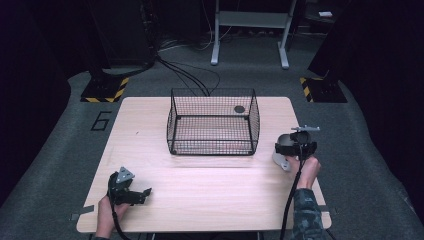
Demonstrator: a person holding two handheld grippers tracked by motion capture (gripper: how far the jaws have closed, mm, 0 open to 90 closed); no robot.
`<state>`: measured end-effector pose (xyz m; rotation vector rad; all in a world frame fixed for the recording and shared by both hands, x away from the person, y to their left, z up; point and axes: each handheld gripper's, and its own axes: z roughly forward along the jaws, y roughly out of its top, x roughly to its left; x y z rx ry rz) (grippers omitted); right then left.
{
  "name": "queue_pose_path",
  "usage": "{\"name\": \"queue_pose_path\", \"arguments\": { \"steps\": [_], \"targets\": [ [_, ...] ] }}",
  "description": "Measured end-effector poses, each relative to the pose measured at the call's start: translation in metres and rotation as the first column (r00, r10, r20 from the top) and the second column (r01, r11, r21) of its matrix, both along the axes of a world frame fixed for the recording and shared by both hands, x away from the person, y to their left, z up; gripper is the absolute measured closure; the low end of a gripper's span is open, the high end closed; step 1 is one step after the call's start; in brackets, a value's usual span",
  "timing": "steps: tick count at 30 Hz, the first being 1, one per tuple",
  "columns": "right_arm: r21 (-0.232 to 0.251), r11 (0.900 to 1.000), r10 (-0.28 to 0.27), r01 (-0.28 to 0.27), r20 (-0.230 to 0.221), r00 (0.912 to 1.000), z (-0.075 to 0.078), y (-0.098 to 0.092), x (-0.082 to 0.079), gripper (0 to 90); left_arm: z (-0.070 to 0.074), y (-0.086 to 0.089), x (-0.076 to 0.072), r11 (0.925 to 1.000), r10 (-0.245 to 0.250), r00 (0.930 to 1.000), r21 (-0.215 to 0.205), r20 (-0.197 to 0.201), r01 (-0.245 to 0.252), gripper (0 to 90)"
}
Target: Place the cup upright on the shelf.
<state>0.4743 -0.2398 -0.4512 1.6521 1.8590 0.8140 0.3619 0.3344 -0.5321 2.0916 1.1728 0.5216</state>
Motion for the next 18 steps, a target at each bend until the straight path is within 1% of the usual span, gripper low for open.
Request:
{"name": "queue_pose_path", "arguments": {
  "steps": [2, 4, 5, 6, 8, 10, 12, 16, 18],
  "targets": [
    [-0.002, 1.000, 0.007, -0.007, 0.010, 0.9999, -0.001, 0.000, 0.000, 5.6, 0.000, 0.000, 0.000, 1.0000, 0.000, 1.0000, 0.000, 0.000, 0.000, 0.5],
    [0.000, 1.000, 0.000, 0.000, 0.011, 0.9999, -0.001, 0.001, -0.001, 5.6, 0.000, 0.000, 0.000, 1.0000, 0.000, 1.0000, 0.000, 0.000, 0.000, 0.5],
    [-0.008, 1.000, 0.016, -0.016, 0.012, 0.9998, 0.000, 0.000, -0.002, 5.6, 0.000, 0.000, 0.000, 1.0000, 0.000, 1.0000, 0.002, 0.001, 0.000, 0.5],
    [-0.001, 1.000, 0.007, -0.007, 0.005, 1.0000, 0.000, 0.001, -0.003, 5.6, 0.000, 0.000, 0.000, 1.0000, 0.000, 1.0000, 0.000, 0.000, 0.000, 0.5],
    [-0.001, 1.000, 0.028, -0.028, 0.014, 0.9995, 0.000, 0.000, -0.005, 5.7, 0.000, 0.000, 0.000, 1.0000, -0.001, 1.0000, 0.001, 0.001, 0.001, 0.5],
    [0.011, 0.999, 0.031, -0.031, 0.005, 0.9995, 0.001, 0.000, -0.008, 5.7, 0.000, 0.000, 0.000, 1.0000, 0.000, 1.0000, 0.000, 0.000, 0.000, 0.5],
    [0.016, 0.999, 0.046, -0.047, 0.021, 0.9987, 0.002, 0.000, -0.010, 5.7, 0.000, 0.000, 0.000, 1.0000, -0.001, 1.0000, 0.002, 0.001, 0.001, 0.5],
    [0.011, 0.998, 0.056, -0.057, 0.029, 0.9980, 0.004, 0.003, -0.016, 5.7, 0.000, 0.000, 0.000, 1.0000, 0.001, 1.0000, -0.002, 0.001, -0.001, 0.5],
    [0.011, 0.997, 0.073, -0.073, 0.028, 0.9970, 0.006, 0.004, -0.020, 5.7, 0.000, 0.000, 0.000, 1.0000, 0.001, 1.0000, 0.000, 0.002, -0.001, 0.5]
  ]
}}
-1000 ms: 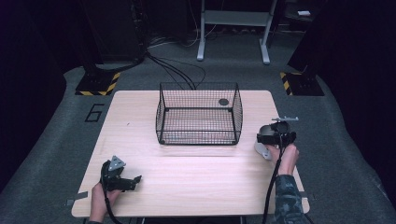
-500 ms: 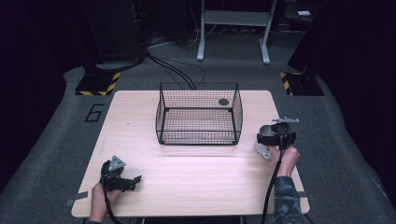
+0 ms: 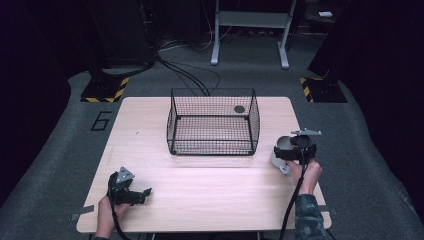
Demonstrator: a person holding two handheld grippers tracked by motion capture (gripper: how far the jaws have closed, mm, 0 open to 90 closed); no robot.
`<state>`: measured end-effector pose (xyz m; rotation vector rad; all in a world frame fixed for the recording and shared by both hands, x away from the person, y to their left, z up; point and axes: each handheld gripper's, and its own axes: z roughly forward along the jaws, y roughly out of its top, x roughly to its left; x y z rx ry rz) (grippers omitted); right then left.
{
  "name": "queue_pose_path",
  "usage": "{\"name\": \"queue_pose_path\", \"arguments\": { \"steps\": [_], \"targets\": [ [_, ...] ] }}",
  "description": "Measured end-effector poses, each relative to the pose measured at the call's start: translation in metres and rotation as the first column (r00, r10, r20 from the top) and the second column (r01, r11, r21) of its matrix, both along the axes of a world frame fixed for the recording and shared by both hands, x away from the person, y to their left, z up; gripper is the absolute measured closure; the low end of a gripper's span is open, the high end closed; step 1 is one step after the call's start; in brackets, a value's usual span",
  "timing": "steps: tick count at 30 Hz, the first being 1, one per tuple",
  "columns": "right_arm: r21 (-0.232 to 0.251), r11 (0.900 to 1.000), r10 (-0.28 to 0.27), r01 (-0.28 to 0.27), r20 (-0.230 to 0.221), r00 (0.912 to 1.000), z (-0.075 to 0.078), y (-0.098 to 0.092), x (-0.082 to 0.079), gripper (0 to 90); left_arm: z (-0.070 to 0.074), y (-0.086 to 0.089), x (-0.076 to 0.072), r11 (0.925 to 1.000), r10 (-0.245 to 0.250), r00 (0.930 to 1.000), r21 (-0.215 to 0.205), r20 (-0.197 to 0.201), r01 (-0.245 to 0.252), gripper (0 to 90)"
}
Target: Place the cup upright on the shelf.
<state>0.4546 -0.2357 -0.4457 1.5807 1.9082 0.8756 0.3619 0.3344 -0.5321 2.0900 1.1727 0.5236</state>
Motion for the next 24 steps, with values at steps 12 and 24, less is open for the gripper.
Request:
{"name": "queue_pose_path", "arguments": {
  "steps": [12, 24],
  "targets": [
    [-0.011, 0.997, 0.081, -0.081, 0.002, 0.9967, 0.011, 0.016, -0.016, 5.7, 0.000, 0.000, 0.000, 1.0000, -0.002, 1.0000, 0.003, -0.001, 0.002, 0.5],
    [0.004, 0.984, 0.179, -0.179, -0.025, 0.9835, 0.015, 0.038, -0.027, 5.7, 0.000, 0.000, 0.000, 1.0000, -0.002, 1.0000, 0.001, -0.002, 0.002, 0.5]
  ]
}}
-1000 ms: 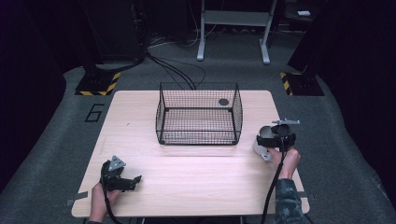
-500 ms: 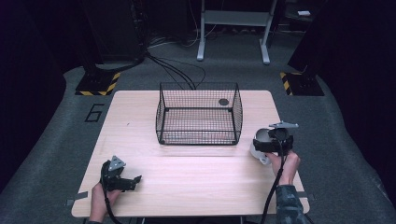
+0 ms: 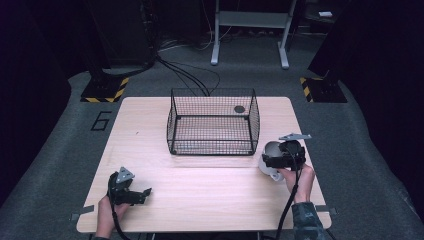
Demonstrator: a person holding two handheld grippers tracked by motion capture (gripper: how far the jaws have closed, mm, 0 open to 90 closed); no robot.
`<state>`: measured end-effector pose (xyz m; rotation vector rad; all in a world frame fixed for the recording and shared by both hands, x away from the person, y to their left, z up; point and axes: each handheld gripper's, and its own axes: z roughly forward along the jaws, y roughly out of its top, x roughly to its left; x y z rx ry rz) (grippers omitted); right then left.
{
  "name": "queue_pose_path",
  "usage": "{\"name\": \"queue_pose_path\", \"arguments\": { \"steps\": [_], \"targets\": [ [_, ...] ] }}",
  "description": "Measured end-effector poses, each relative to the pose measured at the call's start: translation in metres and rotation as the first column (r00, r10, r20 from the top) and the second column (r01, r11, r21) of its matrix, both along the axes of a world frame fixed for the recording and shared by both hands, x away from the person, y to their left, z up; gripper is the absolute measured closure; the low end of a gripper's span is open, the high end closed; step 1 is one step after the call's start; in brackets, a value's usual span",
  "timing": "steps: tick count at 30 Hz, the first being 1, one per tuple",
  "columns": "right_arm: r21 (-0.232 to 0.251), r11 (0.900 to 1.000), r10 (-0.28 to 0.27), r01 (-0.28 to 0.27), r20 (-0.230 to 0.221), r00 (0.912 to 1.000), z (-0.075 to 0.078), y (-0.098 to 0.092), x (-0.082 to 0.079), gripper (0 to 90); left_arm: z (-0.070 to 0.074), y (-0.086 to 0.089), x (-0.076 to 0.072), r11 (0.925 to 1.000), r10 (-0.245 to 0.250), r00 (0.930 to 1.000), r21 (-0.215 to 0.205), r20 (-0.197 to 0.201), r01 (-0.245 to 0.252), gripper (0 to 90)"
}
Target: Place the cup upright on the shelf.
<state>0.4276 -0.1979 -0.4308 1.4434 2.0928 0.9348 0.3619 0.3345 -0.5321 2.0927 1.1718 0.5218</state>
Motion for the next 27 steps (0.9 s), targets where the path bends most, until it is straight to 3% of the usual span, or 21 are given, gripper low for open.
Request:
{"name": "queue_pose_path", "arguments": {
  "steps": [14, 27],
  "targets": [
    [-0.003, 0.995, 0.101, -0.101, -0.014, 0.9948, 0.006, 0.032, 0.000, 5.7, 0.000, 0.000, 0.000, 1.0000, 0.000, 1.0000, 0.000, 0.000, 0.000, 0.5],
    [-0.004, 0.982, 0.191, -0.191, -0.010, 0.9816, 0.013, 0.066, 0.006, 5.7, 0.000, 0.000, 0.000, 1.0000, 0.002, 1.0000, 0.000, 0.001, -0.002, 0.5]
  ]
}}
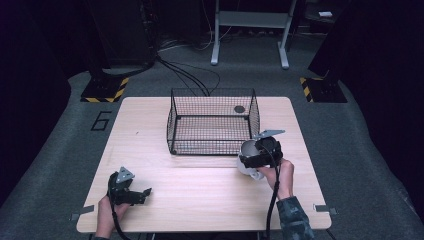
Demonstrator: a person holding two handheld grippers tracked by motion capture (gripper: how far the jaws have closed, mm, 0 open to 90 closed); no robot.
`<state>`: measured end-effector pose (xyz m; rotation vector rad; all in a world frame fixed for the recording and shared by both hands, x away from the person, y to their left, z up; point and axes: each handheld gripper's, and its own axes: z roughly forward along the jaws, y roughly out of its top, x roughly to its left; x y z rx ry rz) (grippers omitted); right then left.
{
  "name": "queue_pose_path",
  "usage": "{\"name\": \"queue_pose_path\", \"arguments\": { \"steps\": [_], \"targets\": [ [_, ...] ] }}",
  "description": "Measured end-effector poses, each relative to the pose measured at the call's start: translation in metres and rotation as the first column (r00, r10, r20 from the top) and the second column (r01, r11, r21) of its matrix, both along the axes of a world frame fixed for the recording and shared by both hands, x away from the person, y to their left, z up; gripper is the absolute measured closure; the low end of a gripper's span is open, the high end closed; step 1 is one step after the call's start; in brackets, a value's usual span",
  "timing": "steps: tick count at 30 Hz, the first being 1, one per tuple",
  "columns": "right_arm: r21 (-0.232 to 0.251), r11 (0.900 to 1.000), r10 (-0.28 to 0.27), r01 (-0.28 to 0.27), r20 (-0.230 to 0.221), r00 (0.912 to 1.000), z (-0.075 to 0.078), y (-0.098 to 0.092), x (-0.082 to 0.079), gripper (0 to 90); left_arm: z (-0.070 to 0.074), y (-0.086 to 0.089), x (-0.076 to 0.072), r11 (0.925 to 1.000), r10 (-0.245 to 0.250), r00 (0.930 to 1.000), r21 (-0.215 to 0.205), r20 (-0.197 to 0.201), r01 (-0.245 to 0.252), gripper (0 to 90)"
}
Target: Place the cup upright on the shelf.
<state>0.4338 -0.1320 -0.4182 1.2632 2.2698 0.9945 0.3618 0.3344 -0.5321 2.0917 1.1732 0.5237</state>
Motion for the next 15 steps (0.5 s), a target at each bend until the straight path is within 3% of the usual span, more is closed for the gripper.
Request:
{"name": "queue_pose_path", "arguments": {
  "steps": [15],
  "targets": [
    [0.007, 0.997, 0.081, -0.081, 0.004, 0.9967, 0.023, 0.022, 0.004, 5.7, 0.000, 0.000, 0.000, 1.0000, 0.001, 1.0000, -0.006, -0.002, -0.001, 0.5]
  ]
}}
